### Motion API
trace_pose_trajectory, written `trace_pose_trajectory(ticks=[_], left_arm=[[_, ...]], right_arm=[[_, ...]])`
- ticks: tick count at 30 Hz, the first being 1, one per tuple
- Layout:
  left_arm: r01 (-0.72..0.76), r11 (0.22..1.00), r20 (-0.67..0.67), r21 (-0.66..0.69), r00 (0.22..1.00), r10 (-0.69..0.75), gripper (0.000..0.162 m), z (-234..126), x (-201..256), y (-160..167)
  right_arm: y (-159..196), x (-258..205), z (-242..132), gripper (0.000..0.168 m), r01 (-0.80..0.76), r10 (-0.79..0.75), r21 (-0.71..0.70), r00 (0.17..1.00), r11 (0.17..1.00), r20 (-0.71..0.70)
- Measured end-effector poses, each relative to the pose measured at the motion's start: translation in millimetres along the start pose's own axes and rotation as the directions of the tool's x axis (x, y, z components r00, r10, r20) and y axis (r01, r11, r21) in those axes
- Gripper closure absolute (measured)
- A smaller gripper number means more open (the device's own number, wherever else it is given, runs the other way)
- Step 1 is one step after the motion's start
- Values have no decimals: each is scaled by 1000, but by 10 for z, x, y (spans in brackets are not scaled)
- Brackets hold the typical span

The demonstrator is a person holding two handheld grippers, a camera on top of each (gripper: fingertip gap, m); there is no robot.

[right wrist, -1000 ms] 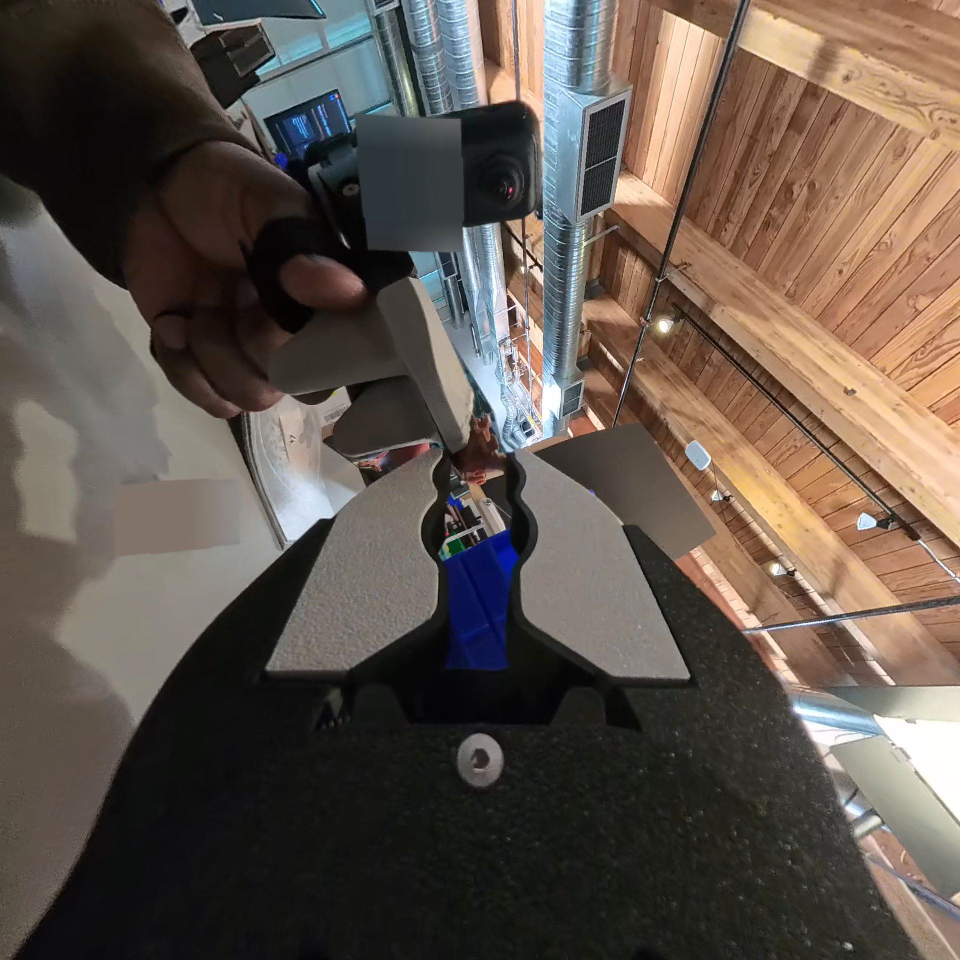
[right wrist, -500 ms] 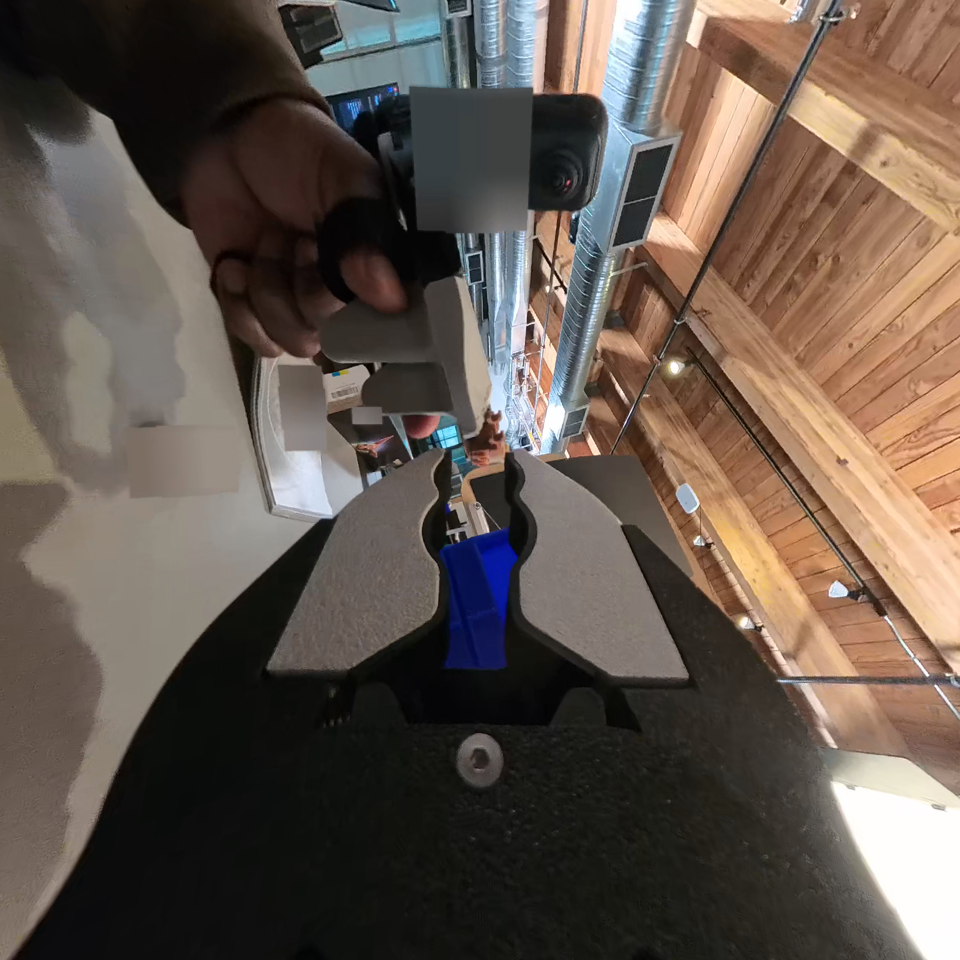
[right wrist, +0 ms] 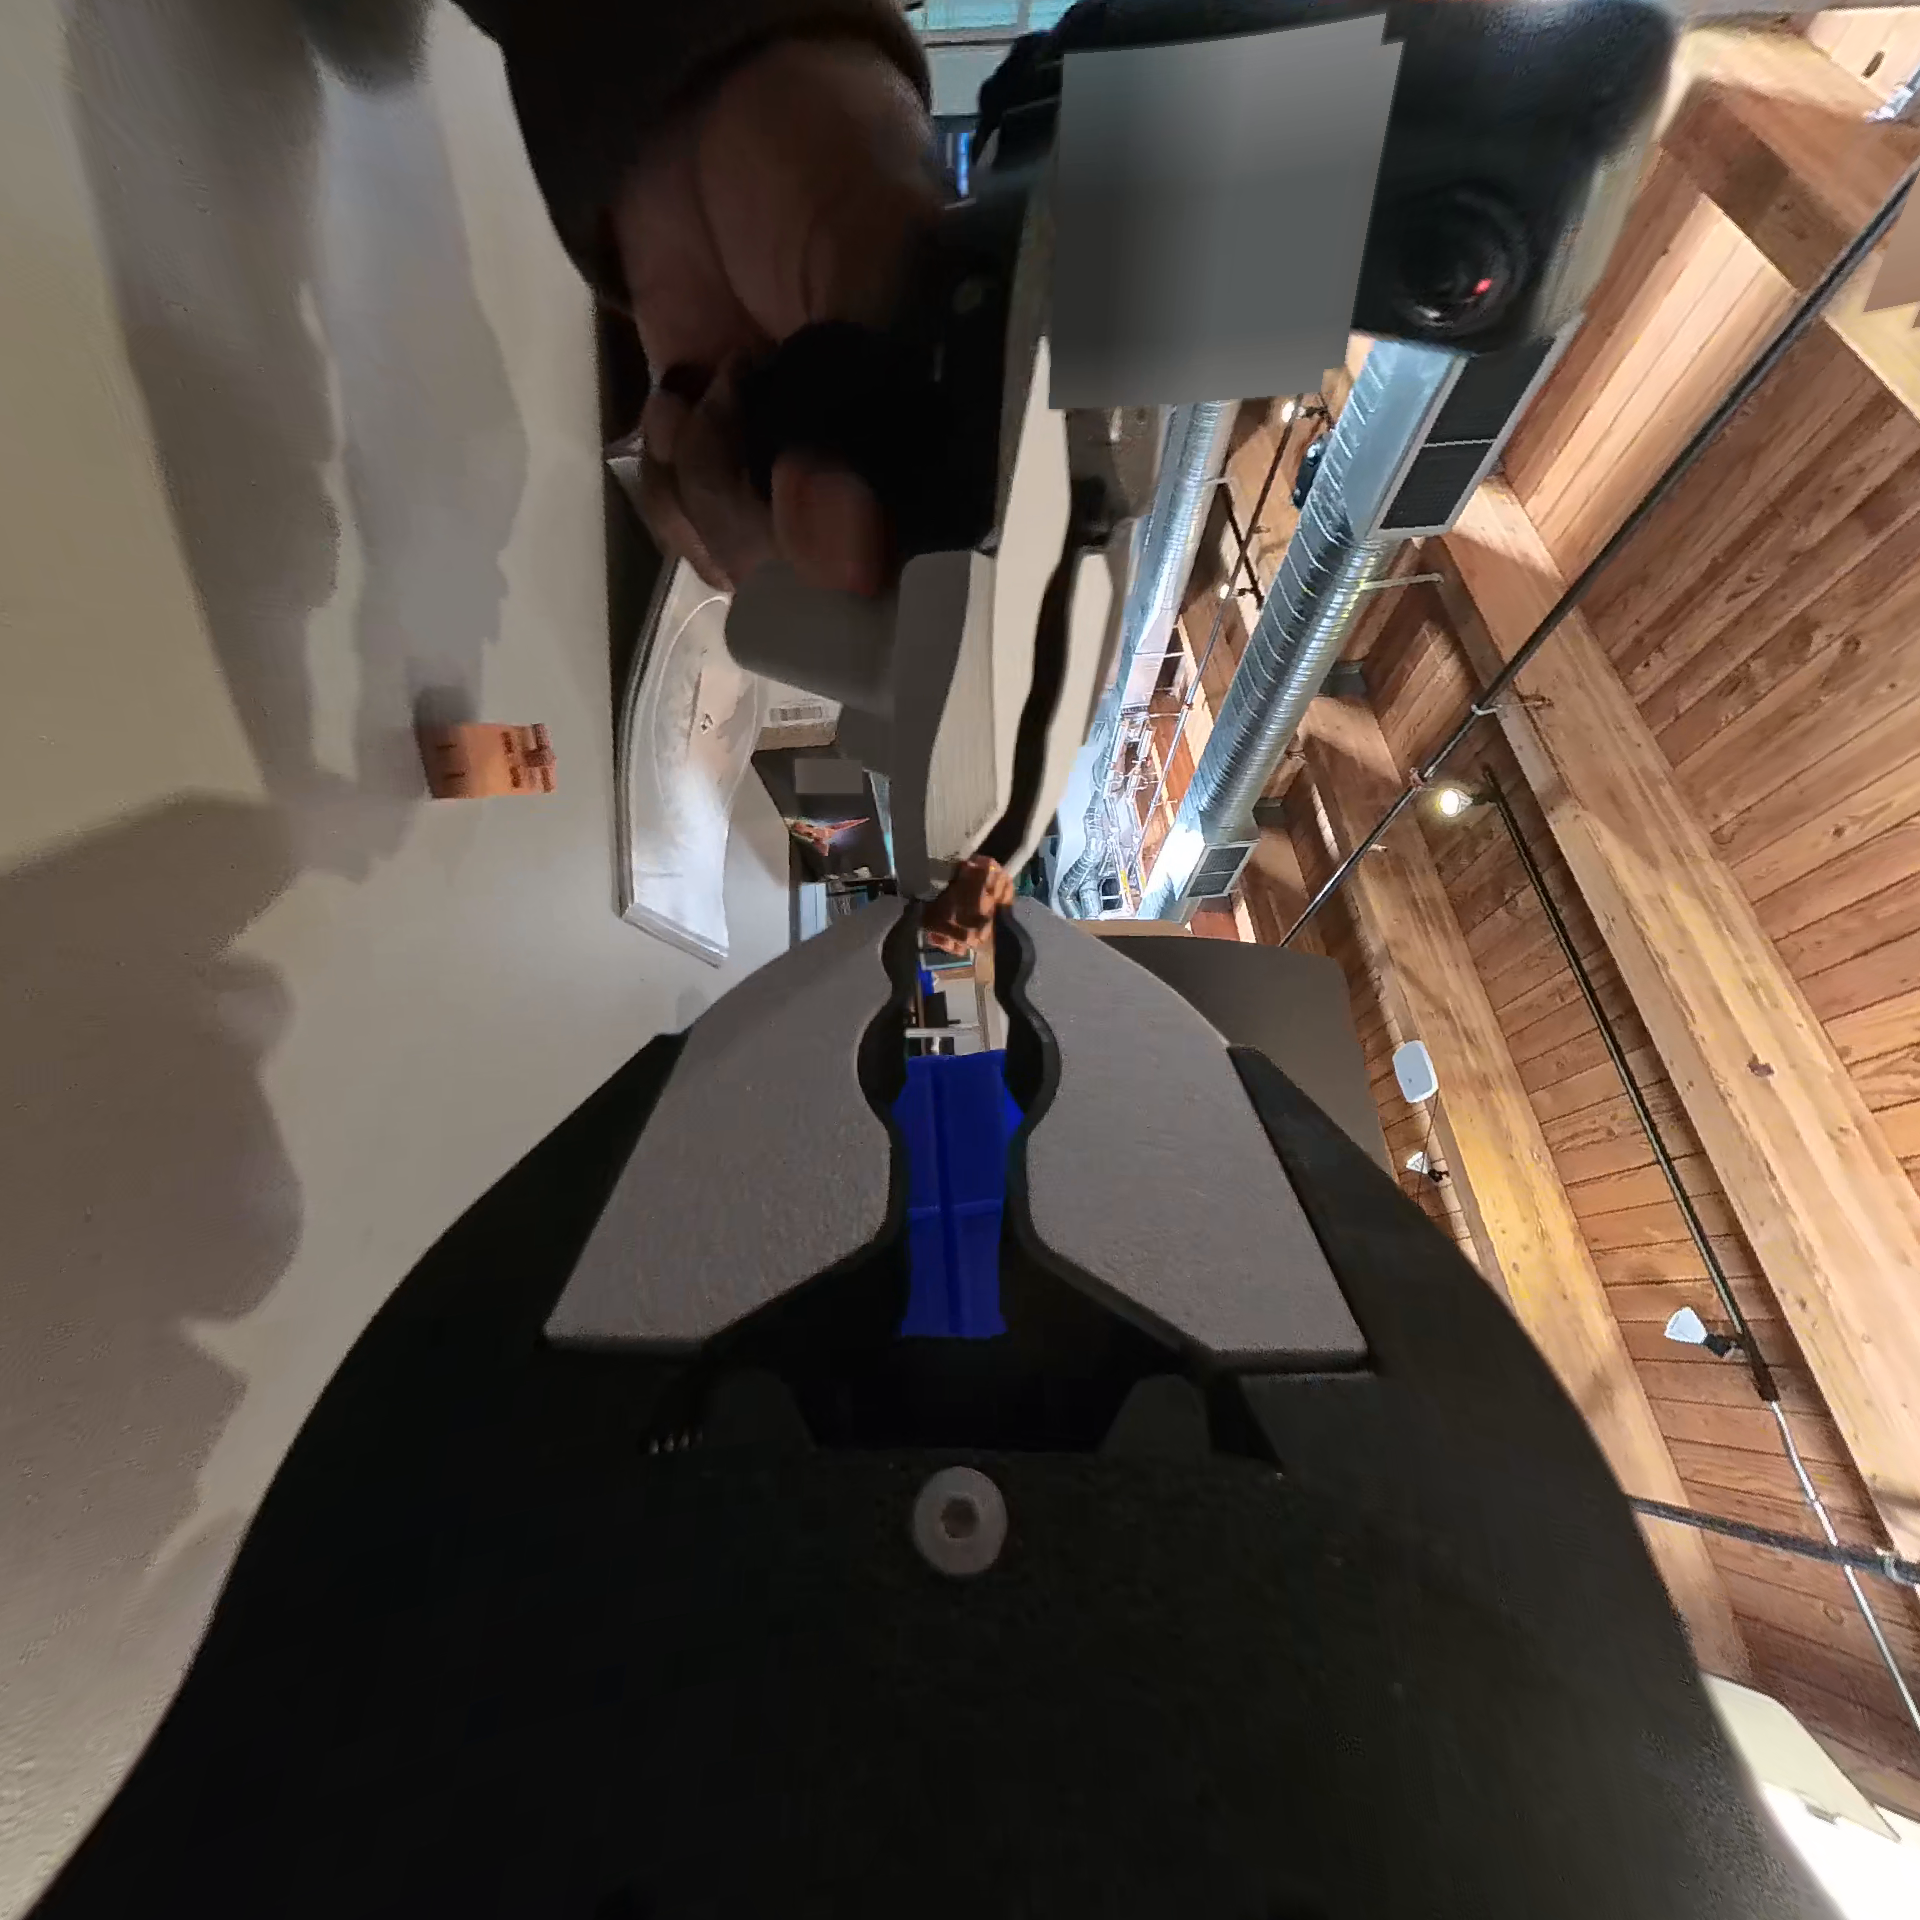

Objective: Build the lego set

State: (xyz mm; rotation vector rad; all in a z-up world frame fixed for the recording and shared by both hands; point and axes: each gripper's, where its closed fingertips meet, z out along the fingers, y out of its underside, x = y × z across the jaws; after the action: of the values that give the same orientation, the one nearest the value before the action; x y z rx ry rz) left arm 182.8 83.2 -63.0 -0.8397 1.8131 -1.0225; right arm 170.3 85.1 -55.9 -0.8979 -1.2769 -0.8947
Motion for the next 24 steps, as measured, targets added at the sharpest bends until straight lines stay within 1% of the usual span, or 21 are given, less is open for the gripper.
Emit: trace_pose_trajectory(ticks=[4,10,14,18,24], left_arm=[[-49,998,25,-45,998,50,145,22,2,53],[-161,978,55,-133,984,169,145,69,24,161],[-169,974,42,-151,983,177,145,89,48,199],[-180,970,32,-165,982,188,145,113,71,233],[-199,963,21,-183,978,207,145,145,97,275]], right_arm=[[21,-61,5,156,9,-9,-9,999,1000,38],[49,-180,-17,159,-78,79,-9,984,997,163],[50,-226,-34,159,-161,160,-13,962,987,223],[55,-274,-58,159,-252,249,-28,922,967,296],[67,-331,-86,159,-301,297,-47,887,953,353]])
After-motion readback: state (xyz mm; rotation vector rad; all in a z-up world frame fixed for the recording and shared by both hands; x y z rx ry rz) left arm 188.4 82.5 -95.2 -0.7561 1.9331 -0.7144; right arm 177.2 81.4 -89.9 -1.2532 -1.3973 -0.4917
